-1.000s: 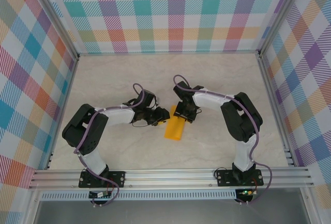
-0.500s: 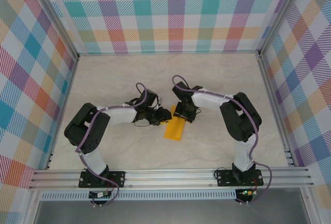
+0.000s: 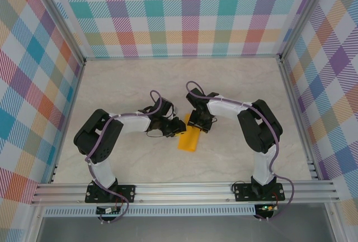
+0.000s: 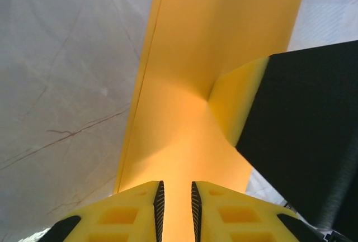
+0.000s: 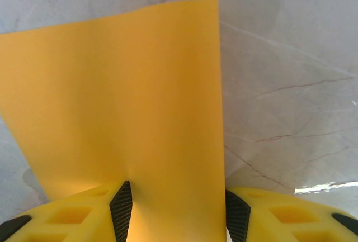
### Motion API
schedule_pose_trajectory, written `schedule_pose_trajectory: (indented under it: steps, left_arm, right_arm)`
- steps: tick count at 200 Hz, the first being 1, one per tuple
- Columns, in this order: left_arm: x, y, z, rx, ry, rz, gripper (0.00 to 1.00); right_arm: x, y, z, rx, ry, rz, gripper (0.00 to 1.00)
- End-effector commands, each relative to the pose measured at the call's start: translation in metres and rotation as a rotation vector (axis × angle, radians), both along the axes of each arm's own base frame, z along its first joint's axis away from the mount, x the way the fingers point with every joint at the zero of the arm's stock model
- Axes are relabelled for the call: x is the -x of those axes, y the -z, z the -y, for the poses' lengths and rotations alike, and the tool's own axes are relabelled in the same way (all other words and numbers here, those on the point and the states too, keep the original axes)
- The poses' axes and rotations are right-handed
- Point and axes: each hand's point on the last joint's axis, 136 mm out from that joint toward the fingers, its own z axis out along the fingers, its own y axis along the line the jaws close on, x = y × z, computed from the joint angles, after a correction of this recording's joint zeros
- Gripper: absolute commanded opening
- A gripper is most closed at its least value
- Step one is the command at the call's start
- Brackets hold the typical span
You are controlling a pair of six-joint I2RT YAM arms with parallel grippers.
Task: Fold a paper plane with a square sheet of paper (pick it up from the middle)
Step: Hold the square sheet of paper at the center of the table.
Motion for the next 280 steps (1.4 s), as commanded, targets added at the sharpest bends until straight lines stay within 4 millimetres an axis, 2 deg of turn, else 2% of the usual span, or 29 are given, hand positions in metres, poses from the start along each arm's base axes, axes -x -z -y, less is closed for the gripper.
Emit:
schedule_pose_trajectory:
  steps: [1, 79, 145, 195, 219, 243, 280]
  left_arm:
    - [0.004, -0.002, 0.009, 0.009, 0.039, -0.005, 0.22]
    - [0.004, -0.001, 0.011, 0.007, 0.041, -0.007, 0.20]
    - [0.008, 0.011, 0.007, -0.026, 0.040, -0.033, 0.17]
    - [0.016, 0.029, -0.010, -0.127, 0.017, -0.080, 0.15]
    - [0.022, 0.040, -0.020, -0.183, 0.005, -0.106, 0.14]
    - [0.027, 0.049, -0.026, -0.212, 0.005, -0.133, 0.13]
    - [0.033, 0.062, -0.033, -0.254, -0.001, -0.156, 0.12]
  right_arm:
    - [0.032, 0.074, 0.050, 0.227, -0.003, -0.136, 0.52]
    - [0.033, 0.079, 0.048, 0.217, -0.005, -0.147, 0.53]
    - [0.036, 0.080, 0.049, 0.222, -0.010, -0.152, 0.53]
    - [0.033, 0.074, 0.045, 0.202, -0.011, -0.141, 0.53]
    - [0.025, 0.055, 0.035, 0.147, -0.013, -0.102, 0.54]
    - [0.014, 0.020, 0.025, 0.086, -0.018, -0.032, 0.56]
    - [0.010, -0.043, 0.038, 0.089, 0.007, 0.078, 0.66]
